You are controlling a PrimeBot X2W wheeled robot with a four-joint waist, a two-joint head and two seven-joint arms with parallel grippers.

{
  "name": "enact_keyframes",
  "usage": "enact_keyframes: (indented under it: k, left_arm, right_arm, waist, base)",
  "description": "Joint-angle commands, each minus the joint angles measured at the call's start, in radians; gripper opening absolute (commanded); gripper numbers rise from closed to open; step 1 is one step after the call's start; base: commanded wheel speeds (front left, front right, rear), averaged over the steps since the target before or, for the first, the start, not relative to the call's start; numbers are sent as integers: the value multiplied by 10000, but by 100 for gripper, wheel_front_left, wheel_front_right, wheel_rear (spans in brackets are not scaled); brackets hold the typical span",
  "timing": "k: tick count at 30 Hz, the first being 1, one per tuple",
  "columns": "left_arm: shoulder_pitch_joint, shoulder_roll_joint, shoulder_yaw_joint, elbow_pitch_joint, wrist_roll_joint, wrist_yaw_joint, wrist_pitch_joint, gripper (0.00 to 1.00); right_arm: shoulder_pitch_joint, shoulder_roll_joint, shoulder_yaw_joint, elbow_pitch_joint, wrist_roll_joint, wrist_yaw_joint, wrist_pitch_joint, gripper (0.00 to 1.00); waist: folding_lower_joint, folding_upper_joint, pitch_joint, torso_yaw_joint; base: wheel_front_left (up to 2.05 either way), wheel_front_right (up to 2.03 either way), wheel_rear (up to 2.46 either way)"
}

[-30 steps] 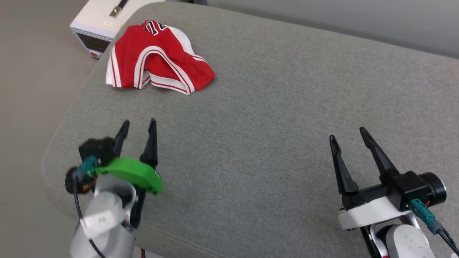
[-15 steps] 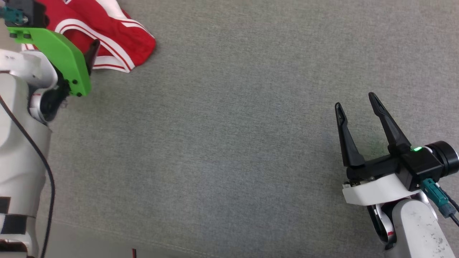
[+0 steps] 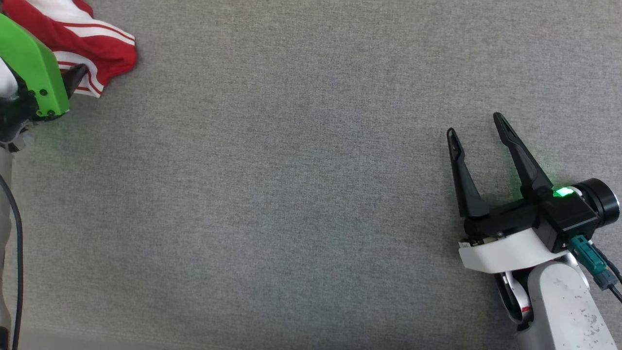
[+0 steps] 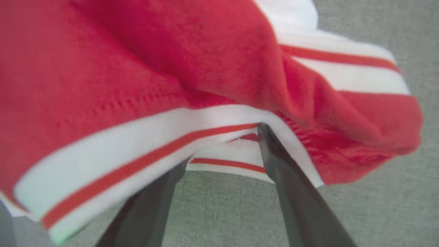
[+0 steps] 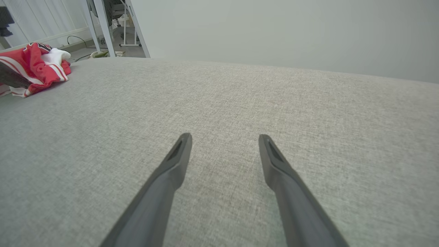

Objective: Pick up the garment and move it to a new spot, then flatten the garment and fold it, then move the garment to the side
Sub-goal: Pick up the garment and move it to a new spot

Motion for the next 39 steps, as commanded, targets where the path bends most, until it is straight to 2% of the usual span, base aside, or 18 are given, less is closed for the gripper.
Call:
enact_keyframes:
  k: [1, 2, 3, 4, 7, 15, 27, 30, 35, 39]
  left_arm:
    - [281, -252, -165, 324, -95, 37, 272, 100]
    - [347, -299, -164, 401, -201, 34, 451, 100]
    - [385, -334, -165, 435, -288, 30, 585, 24]
    - [423, -376, -148, 425, -407, 23, 668, 0]
    - [512, -408, 23, 301, -655, 14, 417, 0]
    - [804, -303, 223, -282, -584, 1, -1548, 0]
    - [2057, -231, 26, -1882, -169, -28, -5294, 0]
    - [2377, -276, -26, -2472, -74, -19, -5834, 0]
    - [2624, -496, -195, -3686, 270, 312, -6408, 0]
    - [2748, -876, -487, -4479, 309, 415, -6404, 0]
  right_arm:
    - [-119, -8, -25, 15, -84, -9, -47, 100]
    - [-119, -12, -41, 28, -84, -9, -47, 100]
    - [-119, -15, -52, 39, -85, -9, -47, 100]
    - [-120, -20, -70, 55, -94, -9, -47, 100]
    - [-117, -27, -107, 110, -118, -9, -47, 100]
    - [50, 31, -209, 281, -102, -9, -47, 100]
    - [996, 317, -579, 845, 121, -9, -47, 100]
    - [1244, 389, -703, 892, 155, -9, -47, 100]
    - [1593, 481, -888, 921, 220, -9, -47, 100]
    - [1793, 532, -1042, 945, 275, -9, -47, 100]
  waist:
    - [0, -1, 70, -70]
    - [0, -1, 56, -59]
    - [0, -1, 40, -49]
    - [0, -1, 14, -31]
    - [0, -1, -110, 18]
    - [0, -1, -956, 154]
    - [0, -1, -3483, 368]
    - [0, -1, -4014, 388]
    - [0, -1, -4708, 339]
    - [0, -1, -5079, 173]
  base:
    - [0, 0, 0]
    - [0, 0, 0]
    - [0, 0, 0]
    - [0, 0, 0]
    - [0, 0, 0]
    - [0, 0, 0]
    - [0, 0, 0]
    - [0, 0, 0]
    - [0, 0, 0]
    - [0, 0, 0]
